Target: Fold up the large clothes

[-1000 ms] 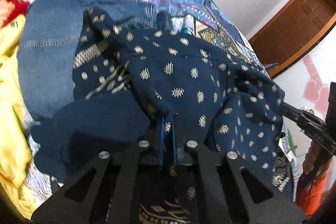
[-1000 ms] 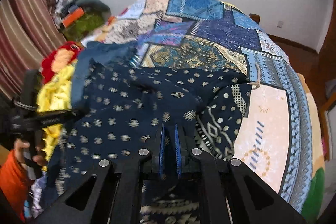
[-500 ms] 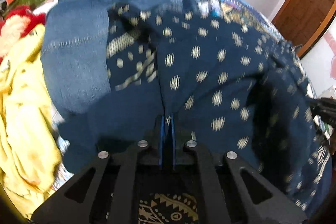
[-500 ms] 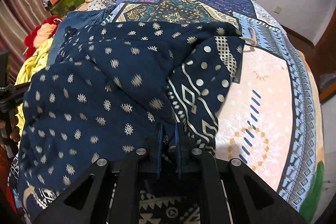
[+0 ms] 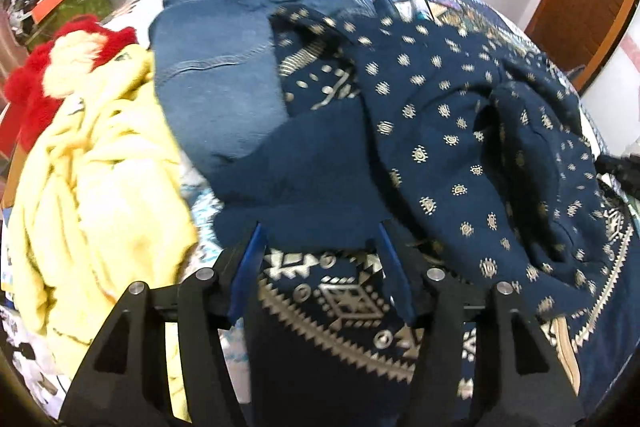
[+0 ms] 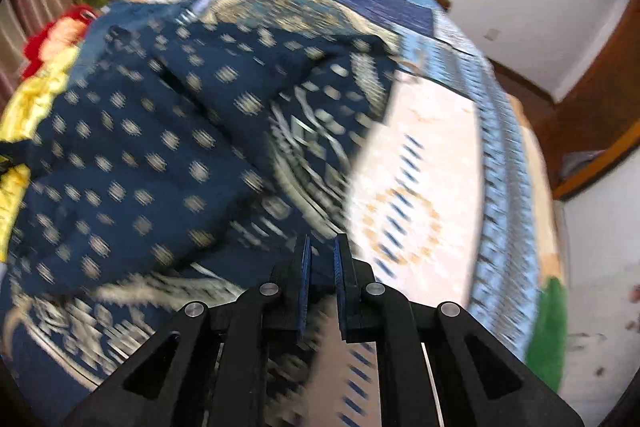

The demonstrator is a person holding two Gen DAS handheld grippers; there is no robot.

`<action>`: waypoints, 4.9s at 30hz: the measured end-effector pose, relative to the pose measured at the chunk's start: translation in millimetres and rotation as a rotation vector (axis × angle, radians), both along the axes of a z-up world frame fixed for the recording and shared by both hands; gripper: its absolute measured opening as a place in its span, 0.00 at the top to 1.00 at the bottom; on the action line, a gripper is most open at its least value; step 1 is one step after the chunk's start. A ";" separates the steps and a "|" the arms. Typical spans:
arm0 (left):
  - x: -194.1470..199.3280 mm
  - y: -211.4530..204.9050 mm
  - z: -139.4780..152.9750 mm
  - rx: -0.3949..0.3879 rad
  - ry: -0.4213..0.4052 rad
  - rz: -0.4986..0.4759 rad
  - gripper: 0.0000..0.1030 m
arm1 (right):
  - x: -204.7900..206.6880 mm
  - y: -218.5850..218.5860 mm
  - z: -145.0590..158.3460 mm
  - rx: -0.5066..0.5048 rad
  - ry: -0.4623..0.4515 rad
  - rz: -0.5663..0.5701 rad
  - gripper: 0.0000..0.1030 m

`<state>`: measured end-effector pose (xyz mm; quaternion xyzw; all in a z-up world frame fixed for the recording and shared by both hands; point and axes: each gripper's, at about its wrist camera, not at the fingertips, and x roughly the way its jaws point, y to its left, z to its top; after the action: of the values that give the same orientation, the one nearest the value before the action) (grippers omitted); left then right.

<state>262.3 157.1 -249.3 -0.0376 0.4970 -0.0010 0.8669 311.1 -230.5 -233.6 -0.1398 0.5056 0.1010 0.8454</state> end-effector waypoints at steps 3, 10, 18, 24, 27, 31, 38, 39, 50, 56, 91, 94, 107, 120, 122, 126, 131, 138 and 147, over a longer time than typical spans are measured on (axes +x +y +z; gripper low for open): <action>-5.7 11.8 5.4 0.009 -0.014 0.033 0.42 | -8.0 -18.1 -7.7 -0.079 -0.037 -0.061 0.06; 13.5 33.6 9.7 -0.014 -0.021 0.085 0.42 | -7.8 -48.5 13.8 0.060 -0.065 -0.088 0.06; 86.0 43.2 4.7 -0.074 -0.013 0.065 0.42 | 51.3 -39.0 28.1 0.233 -0.039 -0.065 0.06; 141.0 46.2 -19.4 -0.171 0.037 0.054 0.42 | 114.0 -28.3 0.9 0.321 0.036 -0.053 0.27; 166.4 46.8 -32.1 -0.255 0.058 0.051 0.42 | 140.2 -21.5 -16.5 0.376 0.094 -0.042 0.50; 185.0 42.0 -33.8 -0.237 0.019 0.061 0.50 | 153.1 -12.0 -14.6 0.391 0.034 -0.012 0.78; 188.4 31.0 -14.3 -0.086 -0.040 0.065 0.95 | 182.5 10.1 6.3 0.378 -0.063 0.001 0.92; 188.2 31.8 -8.0 -0.048 -0.058 0.072 0.95 | 188.1 14.9 13.3 0.368 -0.082 0.009 0.93; 221.3 84.9 8.7 -0.003 -0.088 0.241 0.96 | 262.8 33.1 14.5 0.222 -0.128 -0.036 0.93; 235.4 72.8 -24.3 0.088 -0.050 0.226 0.92 | 263.5 21.1 -5.2 0.207 -0.115 -0.043 0.88; -47.3 -5.1 82.7 -0.004 -0.177 -0.003 0.24 | -67.3 -29.0 96.6 0.339 -0.103 0.080 0.24; -70.2 2.5 49.8 -0.085 -0.110 0.030 0.24 | -83.4 -35.2 71.2 0.381 -0.020 0.066 0.24; -120.4 18.6 -61.6 -0.485 0.113 0.119 0.25 | -131.5 -47.5 16.4 0.535 0.141 0.003 0.24; -126.2 -1.3 -39.2 -0.422 -0.002 0.122 0.87 | -115.1 -25.1 20.5 0.592 0.111 0.064 0.88; -122.3 -5.4 -14.5 -0.384 -0.064 0.102 0.87 | -114.0 -20.1 31.1 0.584 0.070 0.086 0.89; -109.6 -2.6 32.7 -0.343 -0.173 0.079 0.88 | -105.9 -7.4 63.1 0.564 -0.037 0.158 0.90; -73.5 2.7 92.8 -0.302 -0.312 0.051 0.88 | -66.7 3.4 100.7 0.571 -0.134 0.186 0.91; 20.2 22.2 131.8 -0.268 -0.344 0.136 0.88 | 37.5 -2.8 127.3 0.605 -0.203 0.081 0.92; 172.5 60.3 69.6 -0.191 -0.237 0.291 0.88 | 198.2 26.9 72.8 0.501 -0.159 -0.060 0.94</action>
<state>434.8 217.4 -179.7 -0.1906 0.3787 0.0727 0.9028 509.3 -203.6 -160.7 0.0816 0.4009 0.1865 0.8932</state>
